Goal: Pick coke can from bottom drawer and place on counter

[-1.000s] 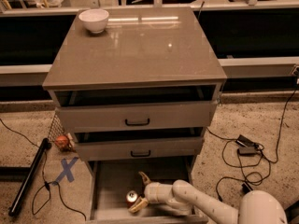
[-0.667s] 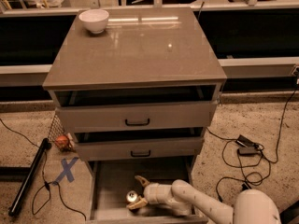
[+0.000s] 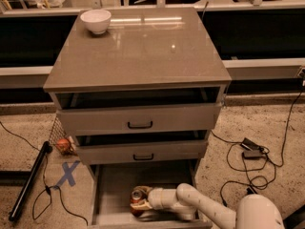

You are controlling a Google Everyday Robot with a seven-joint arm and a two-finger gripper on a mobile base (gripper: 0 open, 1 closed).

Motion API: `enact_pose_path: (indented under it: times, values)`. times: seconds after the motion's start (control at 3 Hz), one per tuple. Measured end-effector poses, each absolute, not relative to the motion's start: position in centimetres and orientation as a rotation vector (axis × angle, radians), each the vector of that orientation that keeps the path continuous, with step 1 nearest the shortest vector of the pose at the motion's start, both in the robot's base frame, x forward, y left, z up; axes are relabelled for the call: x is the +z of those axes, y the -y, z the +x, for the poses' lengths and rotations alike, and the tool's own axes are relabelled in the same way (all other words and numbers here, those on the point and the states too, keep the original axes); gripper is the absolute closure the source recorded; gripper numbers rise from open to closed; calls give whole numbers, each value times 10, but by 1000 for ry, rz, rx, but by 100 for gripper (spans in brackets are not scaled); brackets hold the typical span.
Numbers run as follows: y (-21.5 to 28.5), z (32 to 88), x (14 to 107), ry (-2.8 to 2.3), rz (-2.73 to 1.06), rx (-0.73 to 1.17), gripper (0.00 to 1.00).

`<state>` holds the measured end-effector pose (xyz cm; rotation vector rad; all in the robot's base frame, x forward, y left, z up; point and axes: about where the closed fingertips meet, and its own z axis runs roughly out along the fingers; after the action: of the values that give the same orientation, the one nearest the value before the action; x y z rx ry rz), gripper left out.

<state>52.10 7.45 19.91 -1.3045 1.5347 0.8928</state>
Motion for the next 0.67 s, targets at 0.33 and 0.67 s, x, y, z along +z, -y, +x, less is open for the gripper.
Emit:
enact_pose_path:
  times: [0.33, 0.67]
  values:
    - [-68, 523, 219, -1503, -1262, 891, 96]
    - [-48, 521, 310, -1337, -1097, 858, 100]
